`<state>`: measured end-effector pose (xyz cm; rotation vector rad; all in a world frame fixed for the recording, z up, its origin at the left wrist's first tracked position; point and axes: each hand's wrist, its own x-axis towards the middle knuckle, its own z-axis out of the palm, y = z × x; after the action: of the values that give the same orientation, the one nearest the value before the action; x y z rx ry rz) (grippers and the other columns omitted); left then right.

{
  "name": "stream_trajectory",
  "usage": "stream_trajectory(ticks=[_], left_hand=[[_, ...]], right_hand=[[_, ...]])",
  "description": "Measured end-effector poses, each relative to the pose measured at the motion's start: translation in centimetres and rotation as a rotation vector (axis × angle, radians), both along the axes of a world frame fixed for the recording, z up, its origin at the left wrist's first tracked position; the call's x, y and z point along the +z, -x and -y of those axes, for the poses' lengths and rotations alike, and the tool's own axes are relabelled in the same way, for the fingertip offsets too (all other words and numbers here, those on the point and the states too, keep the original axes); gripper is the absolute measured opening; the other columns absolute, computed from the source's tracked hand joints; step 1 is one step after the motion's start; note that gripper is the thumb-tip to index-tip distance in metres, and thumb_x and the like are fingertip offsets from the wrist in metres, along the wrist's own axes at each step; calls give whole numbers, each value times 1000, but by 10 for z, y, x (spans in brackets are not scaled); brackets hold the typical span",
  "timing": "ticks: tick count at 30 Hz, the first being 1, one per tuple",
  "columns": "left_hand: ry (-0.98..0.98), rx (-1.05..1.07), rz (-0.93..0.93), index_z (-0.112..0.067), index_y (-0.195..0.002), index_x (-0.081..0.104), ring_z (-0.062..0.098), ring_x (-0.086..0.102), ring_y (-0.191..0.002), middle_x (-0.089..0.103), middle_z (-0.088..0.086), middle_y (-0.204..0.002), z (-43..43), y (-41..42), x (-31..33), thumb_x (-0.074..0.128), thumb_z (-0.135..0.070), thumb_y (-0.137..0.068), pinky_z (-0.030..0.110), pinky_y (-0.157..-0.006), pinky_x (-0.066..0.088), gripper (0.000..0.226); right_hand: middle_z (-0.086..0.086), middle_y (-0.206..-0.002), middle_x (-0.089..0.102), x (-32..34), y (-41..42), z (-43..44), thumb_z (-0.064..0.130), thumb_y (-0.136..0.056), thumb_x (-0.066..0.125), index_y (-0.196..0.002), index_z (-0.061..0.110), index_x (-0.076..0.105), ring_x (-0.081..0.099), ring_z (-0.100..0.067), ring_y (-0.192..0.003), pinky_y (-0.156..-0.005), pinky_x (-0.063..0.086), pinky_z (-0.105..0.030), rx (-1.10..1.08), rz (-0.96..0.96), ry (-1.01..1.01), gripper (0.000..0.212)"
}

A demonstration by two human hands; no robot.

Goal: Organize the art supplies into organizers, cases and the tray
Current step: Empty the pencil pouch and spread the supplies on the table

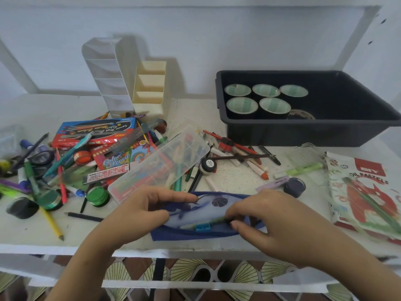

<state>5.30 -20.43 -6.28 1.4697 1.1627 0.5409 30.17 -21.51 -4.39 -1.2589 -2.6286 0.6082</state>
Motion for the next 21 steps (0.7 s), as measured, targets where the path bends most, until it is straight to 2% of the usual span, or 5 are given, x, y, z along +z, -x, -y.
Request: stream_trajectory(ticks=[5, 10, 16, 19, 21], left_hand=[[16, 16, 34, -41, -90, 74, 11, 66, -102, 73, -8, -100, 10, 13, 13, 42, -6, -57, 29, -91, 52, 58], [-46, 97, 61, -33, -91, 76, 21, 70, -92, 74, 1, -97, 16, 44, 30, 55, -30, -43, 30, -77, 55, 53], [-252, 177, -71, -42, -90, 75, 18, 70, -93, 74, -7, -96, 7, 73, 58, 55, -14, -54, 39, -78, 53, 50], [-341, 284, -114, -38, -83, 77, -4, 67, -76, 71, -25, -86, -6, 85, 66, 49, 1, -73, 9, -62, 51, 49], [-374, 364, -200, -33, -76, 75, -15, 57, -54, 65, -32, -67, -12, 96, 70, 35, 19, -83, 0, -49, 39, 66]], right_hand=[[22, -79, 63, 9, -1, 1, 57, -90, 36, -110, 40, 61, 53, 1, -77, -75, 43, -17, -40, -9, -26, 36], [18, -54, 56, 11, 11, -5, 49, -95, 29, -74, 33, 60, 51, -1, -54, -97, 21, -13, -23, 7, -185, 41], [18, -45, 49, 36, 56, -29, 35, -87, 41, -69, 28, 68, 33, -2, -41, -58, 15, -12, -91, -2, -491, 34], [10, -49, 60, 48, 83, -46, 29, -83, 54, -80, 24, 74, 17, 2, -44, -61, 16, -8, -126, -38, -550, 21], [8, -58, 65, 59, 104, -48, 32, -89, 54, -90, 24, 74, 26, -3, -47, -56, 16, -20, -142, 65, -533, 21]])
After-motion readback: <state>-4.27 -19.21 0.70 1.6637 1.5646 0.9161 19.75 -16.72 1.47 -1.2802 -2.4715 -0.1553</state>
